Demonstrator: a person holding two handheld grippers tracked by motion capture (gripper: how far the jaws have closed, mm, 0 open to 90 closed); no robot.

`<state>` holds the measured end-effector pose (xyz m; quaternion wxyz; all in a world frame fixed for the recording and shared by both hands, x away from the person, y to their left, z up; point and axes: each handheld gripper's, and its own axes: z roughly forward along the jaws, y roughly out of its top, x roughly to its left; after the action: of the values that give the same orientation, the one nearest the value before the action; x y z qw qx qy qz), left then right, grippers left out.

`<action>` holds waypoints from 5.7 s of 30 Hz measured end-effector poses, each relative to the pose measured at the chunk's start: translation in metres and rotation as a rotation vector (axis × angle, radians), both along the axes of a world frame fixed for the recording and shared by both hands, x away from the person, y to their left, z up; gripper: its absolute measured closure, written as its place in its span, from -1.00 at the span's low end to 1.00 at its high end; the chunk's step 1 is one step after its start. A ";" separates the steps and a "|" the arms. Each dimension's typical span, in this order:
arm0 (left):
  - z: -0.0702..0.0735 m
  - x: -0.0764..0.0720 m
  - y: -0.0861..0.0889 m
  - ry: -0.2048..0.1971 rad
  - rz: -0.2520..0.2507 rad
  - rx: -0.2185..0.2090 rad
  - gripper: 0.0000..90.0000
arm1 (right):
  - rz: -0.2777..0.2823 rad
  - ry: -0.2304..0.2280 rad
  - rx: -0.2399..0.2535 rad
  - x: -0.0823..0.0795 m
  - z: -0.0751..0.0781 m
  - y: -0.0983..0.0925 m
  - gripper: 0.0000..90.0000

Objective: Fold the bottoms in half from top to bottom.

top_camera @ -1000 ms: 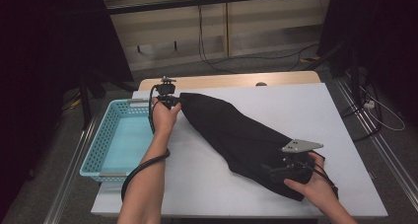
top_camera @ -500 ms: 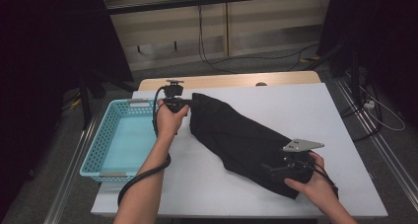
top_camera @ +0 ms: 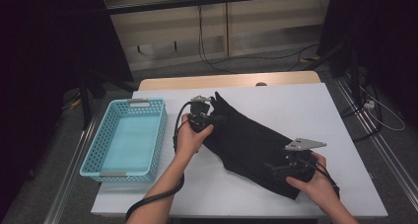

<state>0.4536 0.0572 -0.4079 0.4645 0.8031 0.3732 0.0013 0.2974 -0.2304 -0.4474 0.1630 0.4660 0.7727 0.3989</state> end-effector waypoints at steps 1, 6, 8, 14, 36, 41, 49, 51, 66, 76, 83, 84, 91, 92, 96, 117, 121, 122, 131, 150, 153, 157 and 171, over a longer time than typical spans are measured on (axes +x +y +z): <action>-0.002 -0.003 -0.001 0.002 -0.006 -0.007 0.89 | -0.002 0.002 -0.001 0.000 0.000 0.000 -0.66; -0.009 -0.013 -0.006 0.002 -0.042 -0.010 0.89 | -0.014 0.005 -0.005 0.002 -0.001 -0.002 -0.66; -0.009 -0.014 -0.007 0.002 -0.049 -0.009 0.89 | -0.014 0.003 -0.006 0.002 -0.002 -0.002 -0.66; -0.014 -0.027 -0.016 -0.005 -0.097 0.010 0.88 | -0.027 0.009 -0.017 0.004 -0.003 -0.003 -0.66; -0.002 -0.035 -0.004 -0.039 -0.114 0.018 -0.15 | 0.034 -0.035 -0.039 0.013 0.001 0.019 -0.30; -0.003 -0.032 0.007 -0.046 -0.086 0.040 -0.35 | 0.108 -0.029 -0.047 0.018 0.000 0.036 0.06; -0.006 -0.026 0.033 -0.051 -0.021 0.092 -0.54 | 0.145 -0.001 -0.086 0.025 -0.007 0.052 0.33; -0.006 -0.026 0.036 -0.052 -0.008 0.104 -0.57 | 0.148 0.010 -0.105 0.027 -0.010 0.054 0.43; -0.013 -0.019 0.055 -0.049 0.043 0.129 -0.68 | 0.142 -0.035 -0.126 0.032 -0.008 0.050 0.95; -0.016 -0.017 0.063 -0.049 0.066 0.146 -0.69 | 0.146 -0.033 -0.103 0.031 -0.006 0.047 0.95; -0.016 -0.016 0.067 -0.064 0.068 0.147 -0.74 | 0.148 -0.023 -0.069 0.029 -0.004 0.045 0.95; -0.016 -0.016 0.067 -0.065 0.067 0.149 -0.75 | 0.148 -0.024 -0.064 0.029 -0.004 0.044 0.95; -0.017 -0.016 0.068 -0.067 0.057 0.156 -0.76 | 0.149 -0.022 -0.057 0.027 -0.003 0.043 0.95; -0.017 -0.016 0.068 -0.069 0.058 0.157 -0.76 | 0.150 -0.021 -0.056 0.027 -0.003 0.043 0.95; -0.016 -0.016 0.069 -0.070 0.064 0.156 -0.77 | 0.151 -0.021 -0.057 0.027 -0.003 0.042 0.95; -0.016 -0.016 0.073 -0.075 0.071 0.172 -0.77 | 0.137 -0.020 -0.043 0.020 0.000 0.032 0.95; -0.017 -0.015 0.073 -0.074 0.072 0.177 -0.77 | 0.130 -0.021 -0.041 0.019 0.000 0.030 0.95; -0.017 -0.015 0.073 -0.073 0.070 0.177 -0.77 | 0.130 -0.022 -0.040 0.019 0.001 0.030 0.95; -0.017 -0.016 0.073 -0.073 0.067 0.179 -0.77 | 0.128 -0.024 -0.035 0.016 0.002 0.026 0.96; -0.018 -0.013 0.071 -0.072 0.067 0.182 -0.77 | 0.109 -0.021 -0.031 0.010 0.003 0.016 0.96; -0.019 -0.013 0.071 -0.074 0.069 0.184 -0.77 | 0.107 -0.021 -0.030 0.009 0.004 0.015 0.96; -0.019 -0.013 0.071 -0.073 0.074 0.178 -0.77 | 0.105 -0.020 -0.030 0.009 0.004 0.014 0.96; -0.020 -0.011 0.074 -0.072 0.062 0.181 -0.79 | 0.101 -0.013 -0.025 0.007 0.004 0.010 0.96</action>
<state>0.4430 0.1310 -0.4274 0.4029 0.8294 0.3791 0.0782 0.3041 -0.2207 -0.4431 0.1535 0.4218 0.7992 0.3997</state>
